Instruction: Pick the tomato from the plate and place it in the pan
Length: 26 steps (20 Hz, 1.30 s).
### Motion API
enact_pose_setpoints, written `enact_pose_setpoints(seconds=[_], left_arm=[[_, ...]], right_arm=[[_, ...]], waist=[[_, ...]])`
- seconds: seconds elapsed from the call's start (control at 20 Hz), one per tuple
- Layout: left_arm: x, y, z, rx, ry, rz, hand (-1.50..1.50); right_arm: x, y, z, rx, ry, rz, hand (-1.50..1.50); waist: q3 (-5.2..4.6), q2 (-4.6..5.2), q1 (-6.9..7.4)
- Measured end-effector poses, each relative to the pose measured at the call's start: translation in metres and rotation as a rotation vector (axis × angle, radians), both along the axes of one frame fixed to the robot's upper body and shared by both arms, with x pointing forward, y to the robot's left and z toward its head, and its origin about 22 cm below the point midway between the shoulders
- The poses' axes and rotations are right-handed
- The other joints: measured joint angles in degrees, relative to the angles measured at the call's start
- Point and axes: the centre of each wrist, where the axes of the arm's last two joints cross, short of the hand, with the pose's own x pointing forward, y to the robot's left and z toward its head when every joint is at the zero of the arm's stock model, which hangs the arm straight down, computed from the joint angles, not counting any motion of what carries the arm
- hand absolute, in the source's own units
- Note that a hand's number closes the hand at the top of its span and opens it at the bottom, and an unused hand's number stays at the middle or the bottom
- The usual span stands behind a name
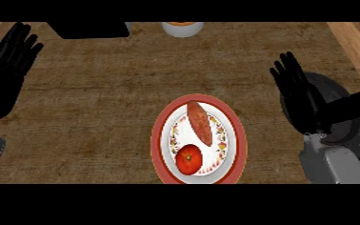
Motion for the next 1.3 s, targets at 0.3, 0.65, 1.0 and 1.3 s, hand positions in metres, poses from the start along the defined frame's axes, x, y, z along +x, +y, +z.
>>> enact_pose_setpoints(seconds=[0.3,0.65,1.0,1.3], left_arm=[[-0.006,-0.042,-0.03,-0.04,-0.023,-0.096,0.0],[-0.037,-0.095,-0.096,-0.114,0.008,-0.158,0.0],[-0.043,-0.115,-0.116,-0.12,0.009,-0.162,0.0],[-0.049,-0.119,-0.123,-0.115,0.007,-0.169,0.0]], right_arm=[[0.009,0.058,0.034,0.036,-0.23,0.43,1.5],[0.0,0.031,0.024,-0.226,-0.335,0.592,-1.5],[0.004,0.009,0.033,-0.456,-0.446,0.704,-1.5],[0.008,0.033,0.062,-0.659,-0.448,0.824,-1.5]], waist=[[-1.41,0.91,2.28],[-1.82,1.09,1.04],[-1.84,1.12,0.85],[-1.88,1.05,1.04]])
